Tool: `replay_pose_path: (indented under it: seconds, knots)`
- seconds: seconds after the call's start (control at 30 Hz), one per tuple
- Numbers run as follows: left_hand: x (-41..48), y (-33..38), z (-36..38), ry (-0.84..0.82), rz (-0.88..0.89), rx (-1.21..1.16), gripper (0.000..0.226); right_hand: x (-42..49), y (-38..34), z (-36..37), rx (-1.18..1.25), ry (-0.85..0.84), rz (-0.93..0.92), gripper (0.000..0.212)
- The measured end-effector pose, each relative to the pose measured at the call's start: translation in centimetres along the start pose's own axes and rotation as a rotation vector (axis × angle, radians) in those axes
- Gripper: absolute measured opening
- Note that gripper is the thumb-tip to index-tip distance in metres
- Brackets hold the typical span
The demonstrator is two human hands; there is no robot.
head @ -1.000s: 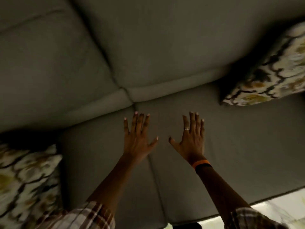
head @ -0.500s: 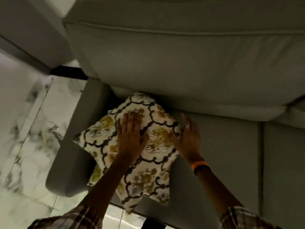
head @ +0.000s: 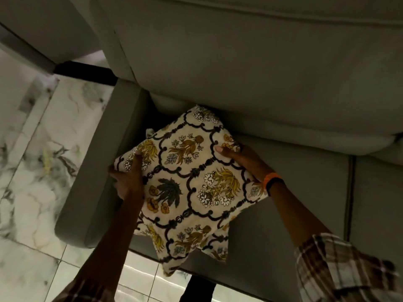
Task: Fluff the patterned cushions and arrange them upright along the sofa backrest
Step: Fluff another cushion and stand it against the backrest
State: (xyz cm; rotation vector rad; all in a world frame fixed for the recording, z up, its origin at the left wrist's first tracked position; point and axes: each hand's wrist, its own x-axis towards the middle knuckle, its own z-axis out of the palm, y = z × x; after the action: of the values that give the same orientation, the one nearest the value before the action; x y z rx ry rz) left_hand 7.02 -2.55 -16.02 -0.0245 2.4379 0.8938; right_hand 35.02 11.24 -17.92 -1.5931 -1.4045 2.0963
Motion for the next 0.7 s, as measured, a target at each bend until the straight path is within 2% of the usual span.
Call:
replay_pose_path:
  seconds: [0.1,0.2,0.3,0.37,0.47,0.6,0.7]
  knots:
    - [-3.9,-0.1,0.1,-0.022,0.178,-0.081,0.111,-4.2,2.5,-1.8,0.171,-0.019,-0.033,0.075]
    - [-9.2,-0.6,1.2,-0.268,0.19,-0.22,0.108,-9.4,6.5,-5.4,0.33,0.07,-0.047,0.067]
    - [-15.1,-1.2,4.2,-0.521,0.192,-0.178,0.093,-14.6,10.8,-10.0,0.376,0.23,-0.106,0.064]
    - [-19.6,-1.2,8.0,-0.664,0.297,-0.145,0.103,-18.1,13.2,-14.0,0.396,0.326,-0.145,0.058]
    - [-25.7,0.2,14.3,-0.777,0.444,-0.073,0.124,-21.8,15.3,-20.6,0.41,0.474,-0.226,0.055]
    - [-32.0,1.8,22.9,-0.96,0.636,-0.113,0.089,-24.3,16.9,-30.2,0.36,0.663,-0.325,0.069]
    - [-35.1,2.0,29.1,-0.974,0.738,-0.122,0.091,-23.8,18.4,-36.6,0.271,0.69,-0.415,0.069]
